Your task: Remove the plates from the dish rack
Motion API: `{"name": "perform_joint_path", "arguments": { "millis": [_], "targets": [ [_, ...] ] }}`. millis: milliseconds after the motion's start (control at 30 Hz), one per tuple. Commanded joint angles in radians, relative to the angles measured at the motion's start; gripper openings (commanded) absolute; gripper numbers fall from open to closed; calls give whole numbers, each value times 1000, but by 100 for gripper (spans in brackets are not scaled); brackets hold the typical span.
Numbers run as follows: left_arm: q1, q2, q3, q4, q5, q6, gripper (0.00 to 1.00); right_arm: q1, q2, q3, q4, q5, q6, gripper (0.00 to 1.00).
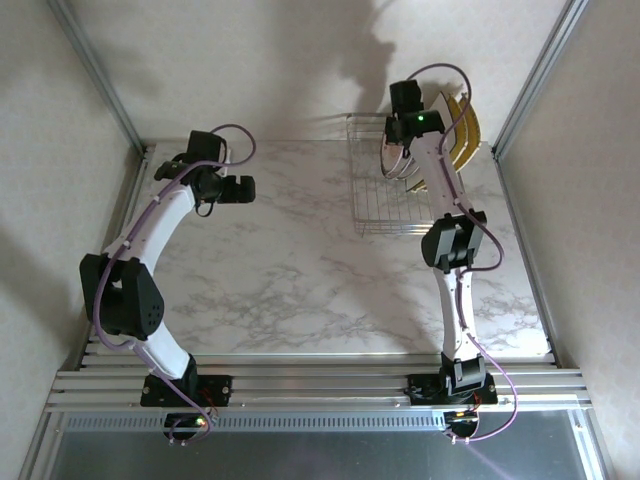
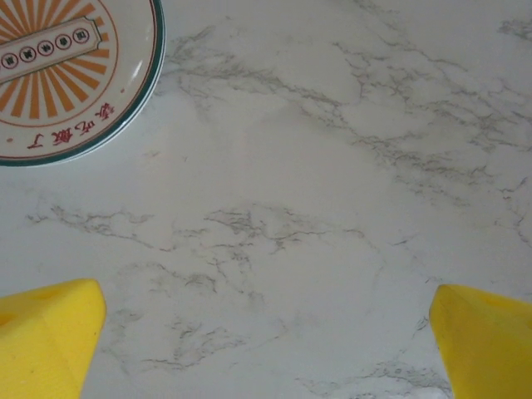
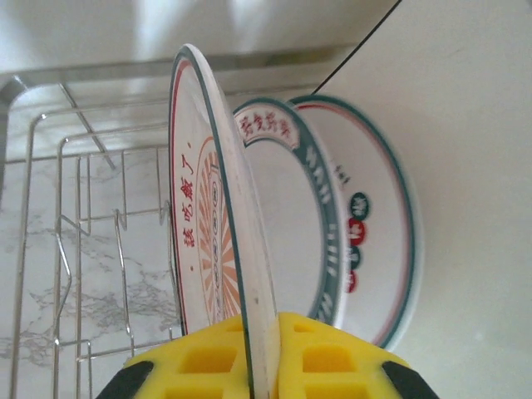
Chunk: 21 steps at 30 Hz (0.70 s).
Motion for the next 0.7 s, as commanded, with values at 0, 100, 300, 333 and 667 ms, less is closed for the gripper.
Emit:
{"name": "perform_joint_path", "arguments": {
  "millis": [0,100,300,333,667],
  "targets": [
    [-3,-33,-23,14,17,4,99,38,-160,-51,23,-20,-10,0],
    [-3,-42,-31,25,29,1,99,42,-270,-160,45,-21,-16,0],
    [-8,-65,-41,39,52,-9,100,44,-499,-377,72,-26,-25,0],
    [-9,-72,-40,37,52,-9,100,43,-544,-425,76,-32,-24,0],
    [-25,-129,-53,11,20,-23,100,-8,-1030,-1062,231,-340,111,0]
  ]
}}
